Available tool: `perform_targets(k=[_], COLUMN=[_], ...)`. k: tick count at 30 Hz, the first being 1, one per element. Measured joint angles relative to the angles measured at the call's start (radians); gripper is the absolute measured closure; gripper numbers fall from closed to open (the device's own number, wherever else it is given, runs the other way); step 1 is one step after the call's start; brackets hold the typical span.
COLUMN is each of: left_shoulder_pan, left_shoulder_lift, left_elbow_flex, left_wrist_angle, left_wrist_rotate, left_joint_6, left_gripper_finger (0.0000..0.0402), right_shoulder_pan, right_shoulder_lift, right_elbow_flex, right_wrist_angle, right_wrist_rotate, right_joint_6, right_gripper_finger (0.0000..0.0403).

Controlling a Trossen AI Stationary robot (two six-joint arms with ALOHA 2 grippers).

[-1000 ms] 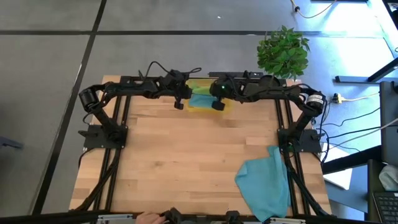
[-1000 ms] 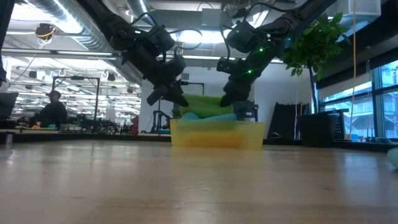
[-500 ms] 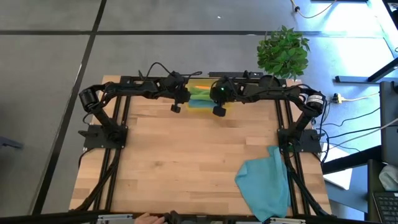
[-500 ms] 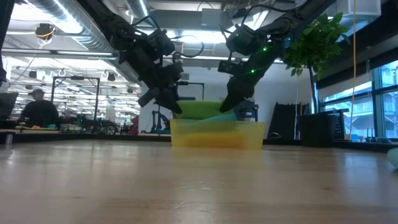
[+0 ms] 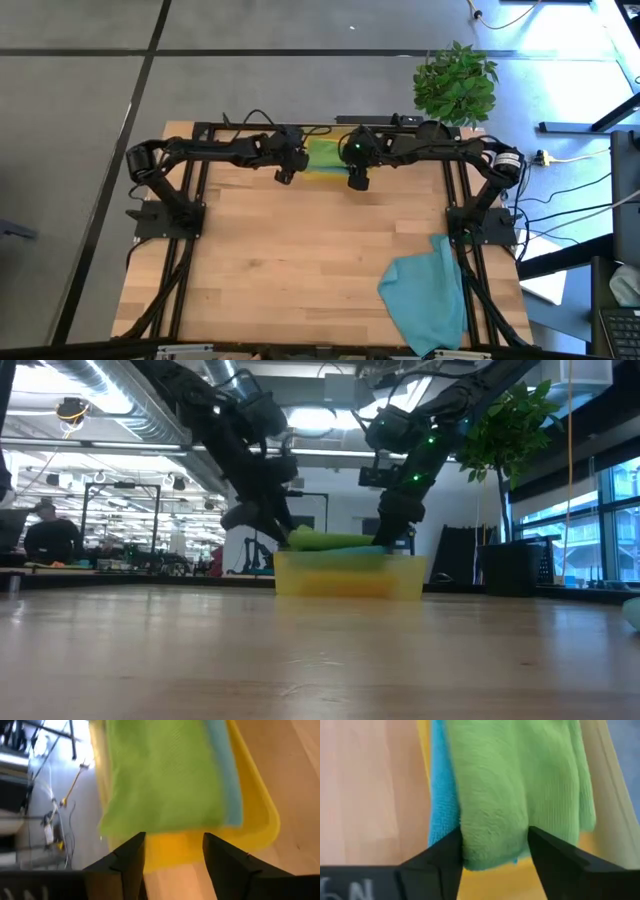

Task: Fold microfiber towels
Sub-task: Put the folded green microfiber cloth into the yellow bin

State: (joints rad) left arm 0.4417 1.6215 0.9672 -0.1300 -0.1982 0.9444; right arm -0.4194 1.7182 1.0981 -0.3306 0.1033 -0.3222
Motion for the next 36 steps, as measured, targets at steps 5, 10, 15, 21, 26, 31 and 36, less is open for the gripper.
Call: perform_targets(k=[5,10,15,21,26,31,36], left_shoulder_pan=[-0.015,0.005,0.074,0.178,0.201,0.201,0.189], left_shoulder_lift=[-0.088,-0.163,-0.146,-0.036,0.128,0.276,0.315], left_elbow_flex=[0.000,0.000,0.001,0.001,0.001,0.000,0.000], left_wrist_angle=[-0.058,-0.031,0.038,0.217,0.392,0.551,0.604], left_wrist_rotate=[-0.005,0.242,0.515,0.727,0.726,0.648,0.577], left_joint_6=[-0.077,-0.193,-0.306,-0.458,-0.516,-0.557,-0.595], left_gripper_finger=[0.0206,0.0206,0.0210,0.0211,0.0211,0.0211,0.0211], right_shoulder_pan=[0.013,0.038,0.043,0.026,-0.037,-0.070,-0.072], right_shoulder_lift=[-0.044,-0.104,-0.131,-0.121,-0.074,-0.004,0.107], right_elbow_flex=[0.000,0.000,-0.072,-0.356,-0.545,-0.577,-0.525], right_wrist_angle=[-0.064,-0.031,0.213,0.845,1.246,1.297,1.293], right_wrist_rotate=[0.053,0.039,-0.140,-0.163,-0.148,-0.149,-0.149], right_joint_6=[0.001,0.001,0.019,0.038,0.140,0.197,0.211], right_gripper_finger=[0.0171,0.0190,0.0218,0.0261,0.0294,0.0313,0.0318])
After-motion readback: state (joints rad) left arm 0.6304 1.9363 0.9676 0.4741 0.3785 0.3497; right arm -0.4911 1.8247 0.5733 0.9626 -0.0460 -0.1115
